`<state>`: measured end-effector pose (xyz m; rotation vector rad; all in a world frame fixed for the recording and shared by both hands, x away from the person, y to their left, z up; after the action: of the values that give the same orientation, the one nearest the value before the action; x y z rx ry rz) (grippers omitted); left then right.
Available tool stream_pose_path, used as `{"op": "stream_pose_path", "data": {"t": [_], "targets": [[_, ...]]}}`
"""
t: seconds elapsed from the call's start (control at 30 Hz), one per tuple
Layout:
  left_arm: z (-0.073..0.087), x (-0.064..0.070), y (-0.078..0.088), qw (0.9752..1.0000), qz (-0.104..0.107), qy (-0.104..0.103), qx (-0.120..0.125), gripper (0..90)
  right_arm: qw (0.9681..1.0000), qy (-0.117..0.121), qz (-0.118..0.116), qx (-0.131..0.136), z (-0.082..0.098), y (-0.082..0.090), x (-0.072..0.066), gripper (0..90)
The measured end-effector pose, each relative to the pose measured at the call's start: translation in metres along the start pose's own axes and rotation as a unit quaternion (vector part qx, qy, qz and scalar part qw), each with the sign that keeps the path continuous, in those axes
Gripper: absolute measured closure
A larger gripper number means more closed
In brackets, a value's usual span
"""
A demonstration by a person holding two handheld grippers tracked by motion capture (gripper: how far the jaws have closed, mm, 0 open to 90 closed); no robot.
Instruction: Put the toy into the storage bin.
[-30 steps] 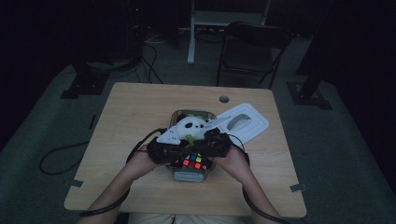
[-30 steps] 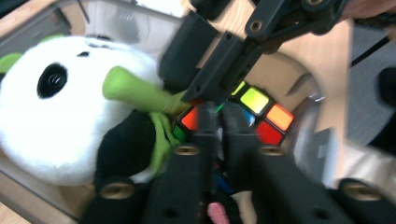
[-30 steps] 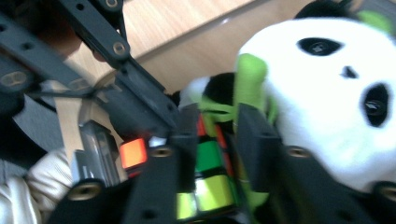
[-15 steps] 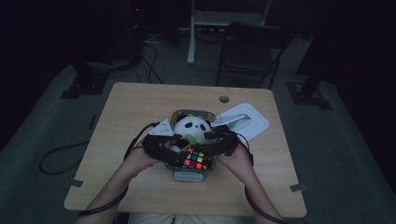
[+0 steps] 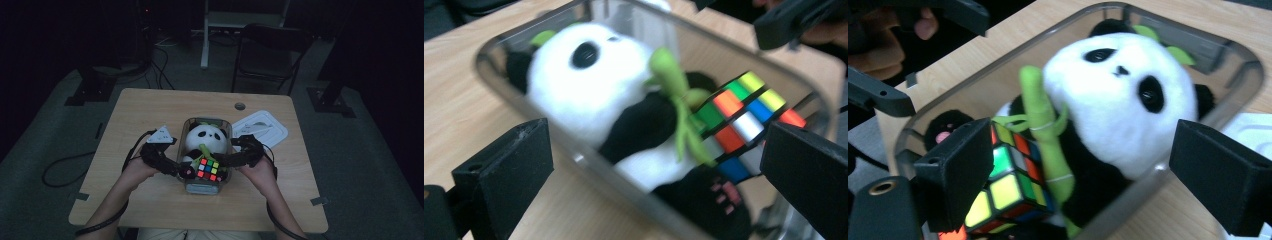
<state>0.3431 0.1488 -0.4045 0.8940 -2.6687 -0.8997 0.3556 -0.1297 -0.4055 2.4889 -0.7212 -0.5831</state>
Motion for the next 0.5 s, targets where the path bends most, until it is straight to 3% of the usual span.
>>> {"op": "stream_pose_path", "data": {"t": [0.2, 0.5], "targets": [[0.009, -0.012, 0.007, 0.9994, -0.017, 0.028, 0.014, 1.3, 0.9996, 0.002, 0.024, 0.010, 0.006, 0.007, 0.008, 10.6], [0.025, -0.024, 0.007, 0.9990, -0.032, 0.028, 0.012, 1.4, 0.9978, -0.015, 0.065, 0.007, 0.019, 0.018, 0.031, 13.1]]}}
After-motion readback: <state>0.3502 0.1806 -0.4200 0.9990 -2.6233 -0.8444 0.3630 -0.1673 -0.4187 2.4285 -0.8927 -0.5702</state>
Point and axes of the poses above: each handheld gripper's, and its own axes: y roughly backward along the jaws, z roughly out of its underside, x roughly to its right, the point moved 2 cm from there along -y, roughly forward along the jaws, and after that the axes turned 5 degrees about -z, right-handed, at the moved point
